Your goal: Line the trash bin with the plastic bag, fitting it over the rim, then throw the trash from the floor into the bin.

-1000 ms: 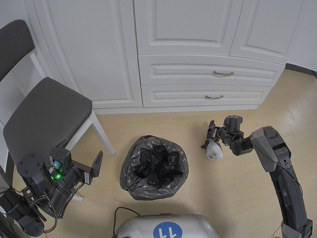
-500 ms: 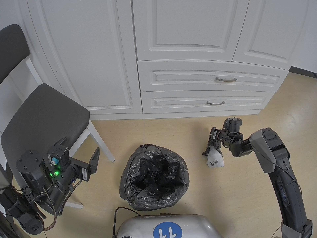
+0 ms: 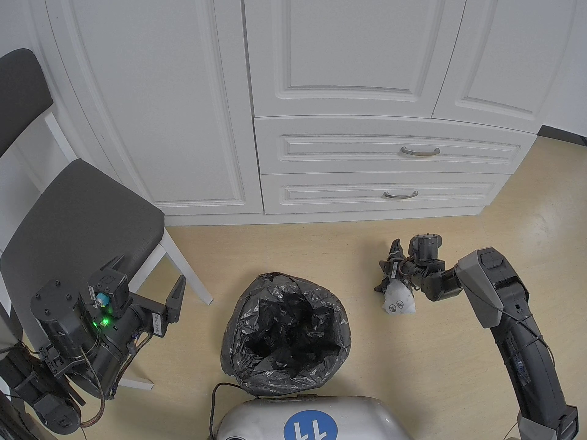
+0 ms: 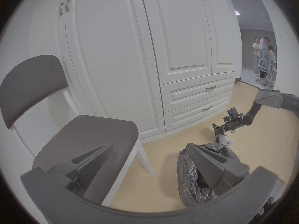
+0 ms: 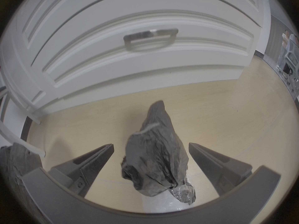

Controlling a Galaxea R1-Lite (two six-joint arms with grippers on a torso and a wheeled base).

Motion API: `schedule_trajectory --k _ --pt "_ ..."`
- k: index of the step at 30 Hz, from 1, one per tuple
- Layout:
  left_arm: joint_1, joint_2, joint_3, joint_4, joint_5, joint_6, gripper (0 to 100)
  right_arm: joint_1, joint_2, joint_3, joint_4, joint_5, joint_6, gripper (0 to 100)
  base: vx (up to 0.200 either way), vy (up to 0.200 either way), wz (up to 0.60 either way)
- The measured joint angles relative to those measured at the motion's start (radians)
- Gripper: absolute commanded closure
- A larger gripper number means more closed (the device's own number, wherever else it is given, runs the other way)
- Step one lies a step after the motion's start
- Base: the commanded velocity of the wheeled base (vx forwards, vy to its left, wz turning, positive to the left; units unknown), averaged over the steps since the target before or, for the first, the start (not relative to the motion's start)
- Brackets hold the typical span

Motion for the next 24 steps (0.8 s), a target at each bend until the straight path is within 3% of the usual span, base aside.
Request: schedule_trajectory --k 5,6,24 --pt "-0.001 0.000 -0.002 -0.001 0.000 0.000 0 -0.002 0.020 -0.002 0.002 0.003 -0.002 0 0.000 0.000 0.00" --pt "-0.001 0.000 -0.003 -0.001 0.000 0.000 0 -0.002 0.023 -0.002 0.002 0.003 -0.002 100 0.000 0.000 0.00" --pt "-0.001 -0.012 0.001 -0.001 -0.001 0.000 0 -0.028 0.001 -0.001 -0.013 -0.002 0.020 100 0.000 0.000 0.00"
